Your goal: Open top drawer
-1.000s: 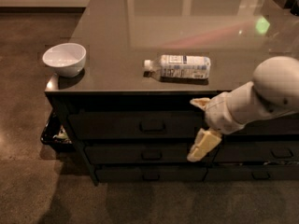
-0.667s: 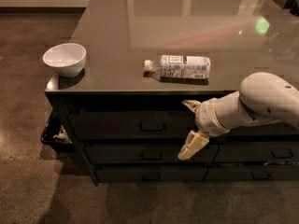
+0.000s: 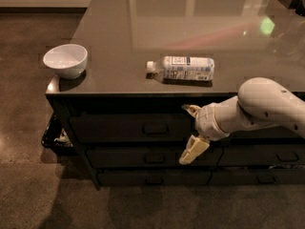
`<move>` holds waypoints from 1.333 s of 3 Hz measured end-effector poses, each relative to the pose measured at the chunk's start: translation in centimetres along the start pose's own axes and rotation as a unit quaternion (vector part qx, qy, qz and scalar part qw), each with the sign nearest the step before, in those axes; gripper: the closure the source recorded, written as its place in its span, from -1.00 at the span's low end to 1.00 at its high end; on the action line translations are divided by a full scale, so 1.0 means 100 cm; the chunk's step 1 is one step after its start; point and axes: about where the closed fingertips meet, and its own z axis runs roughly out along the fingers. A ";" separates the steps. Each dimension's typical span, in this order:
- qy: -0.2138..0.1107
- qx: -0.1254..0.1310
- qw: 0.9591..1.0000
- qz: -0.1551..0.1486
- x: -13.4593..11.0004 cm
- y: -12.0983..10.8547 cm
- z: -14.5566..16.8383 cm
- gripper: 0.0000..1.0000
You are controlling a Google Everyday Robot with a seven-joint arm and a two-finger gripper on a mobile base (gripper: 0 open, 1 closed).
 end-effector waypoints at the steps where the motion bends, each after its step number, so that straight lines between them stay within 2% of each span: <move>1: -0.020 -0.007 1.000 -0.008 0.015 -0.003 0.035 -1.00; 3: -0.027 -0.014 0.999 -0.044 0.021 -0.019 0.089 -1.00; 4: -0.027 -0.014 0.999 -0.044 0.021 -0.019 0.090 -1.00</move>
Offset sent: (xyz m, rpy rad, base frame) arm 0.0489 0.0344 -0.0928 0.0458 -0.0405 0.1026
